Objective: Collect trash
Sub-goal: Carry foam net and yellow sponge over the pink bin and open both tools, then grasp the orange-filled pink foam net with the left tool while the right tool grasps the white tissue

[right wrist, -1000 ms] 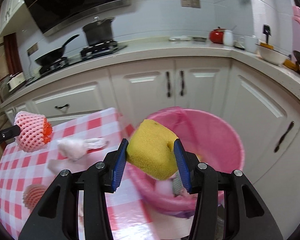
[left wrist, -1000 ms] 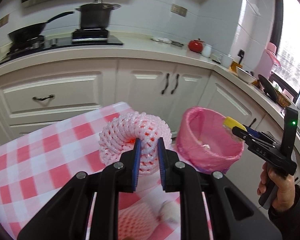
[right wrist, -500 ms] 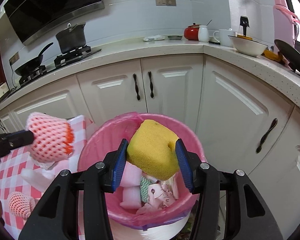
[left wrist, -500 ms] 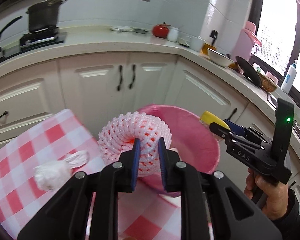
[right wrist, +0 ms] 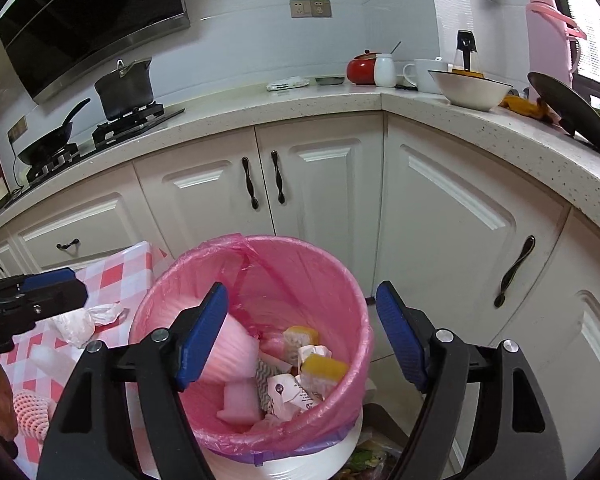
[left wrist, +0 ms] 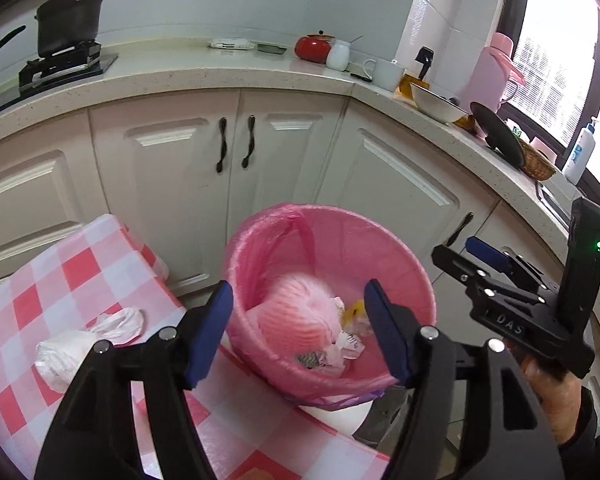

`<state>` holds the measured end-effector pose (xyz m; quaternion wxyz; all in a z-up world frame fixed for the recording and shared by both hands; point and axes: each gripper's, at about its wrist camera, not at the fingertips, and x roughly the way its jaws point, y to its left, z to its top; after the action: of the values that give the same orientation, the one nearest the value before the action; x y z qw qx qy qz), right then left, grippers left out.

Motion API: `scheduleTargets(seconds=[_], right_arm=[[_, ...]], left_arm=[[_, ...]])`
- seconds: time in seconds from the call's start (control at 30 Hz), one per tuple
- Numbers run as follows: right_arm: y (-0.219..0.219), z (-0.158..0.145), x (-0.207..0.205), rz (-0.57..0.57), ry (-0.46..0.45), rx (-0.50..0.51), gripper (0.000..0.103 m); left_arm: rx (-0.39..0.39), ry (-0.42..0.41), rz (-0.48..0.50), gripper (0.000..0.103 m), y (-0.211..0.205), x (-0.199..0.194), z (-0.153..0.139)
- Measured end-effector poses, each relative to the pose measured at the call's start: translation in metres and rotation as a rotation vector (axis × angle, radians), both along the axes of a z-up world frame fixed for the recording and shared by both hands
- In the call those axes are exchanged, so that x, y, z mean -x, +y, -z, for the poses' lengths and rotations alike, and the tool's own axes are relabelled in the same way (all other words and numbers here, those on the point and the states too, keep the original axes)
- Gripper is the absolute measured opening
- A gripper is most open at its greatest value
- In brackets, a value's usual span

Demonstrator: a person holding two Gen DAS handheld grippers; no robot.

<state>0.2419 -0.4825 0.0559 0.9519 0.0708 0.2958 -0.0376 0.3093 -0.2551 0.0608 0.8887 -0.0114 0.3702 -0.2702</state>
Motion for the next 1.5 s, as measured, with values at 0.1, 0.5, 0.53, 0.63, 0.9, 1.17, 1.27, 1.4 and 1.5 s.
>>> scheduleTargets(seconds=[0.1, 0.5, 0.53, 0.63, 0.9, 1.17, 1.27, 1.4, 1.5], right_arm=[[0.002, 0.0, 0.008, 0.008, -0.007, -0.004, 0.077], [0.04, -0.011, 0.05, -0.02, -0.054, -0.001, 0.085], [0.046, -0.011, 0.053, -0.028, -0.052, 0.001, 0.085], [0.062, -0.009, 0.06, -0.062, -0.039, 0.002, 0.085], [0.107, 0.003, 0.085, -0.147, -0.017, -0.007, 0.085], [0.149, 0.024, 0.103, -0.214, 0.019, 0.01, 0.085], [0.16, 0.033, 0.107, -0.233, 0.038, 0.018, 0.085], [0.172, 0.038, 0.11, -0.26, 0.046, 0.024, 0.085], [0.176, 0.041, 0.11, -0.271, 0.054, 0.022, 0.085]], left_arm=[[-0.001, -0.008, -0.024, 0.066, 0.016, 0.007, -0.001], [-0.044, -0.066, -0.167, 0.067, 0.116, 0.058, -0.013], [-0.047, -0.069, -0.177, 0.067, 0.122, 0.062, -0.013], [-0.064, -0.078, -0.214, 0.068, 0.147, 0.077, -0.012], [-0.062, -0.047, -0.294, 0.068, 0.206, 0.115, 0.006], [-0.056, 0.035, -0.298, 0.068, 0.223, 0.143, 0.047], [-0.06, 0.072, -0.293, 0.068, 0.221, 0.147, 0.064], [-0.06, 0.119, -0.293, 0.068, 0.222, 0.148, 0.084], [-0.063, 0.152, -0.289, 0.07, 0.22, 0.144, 0.097]])
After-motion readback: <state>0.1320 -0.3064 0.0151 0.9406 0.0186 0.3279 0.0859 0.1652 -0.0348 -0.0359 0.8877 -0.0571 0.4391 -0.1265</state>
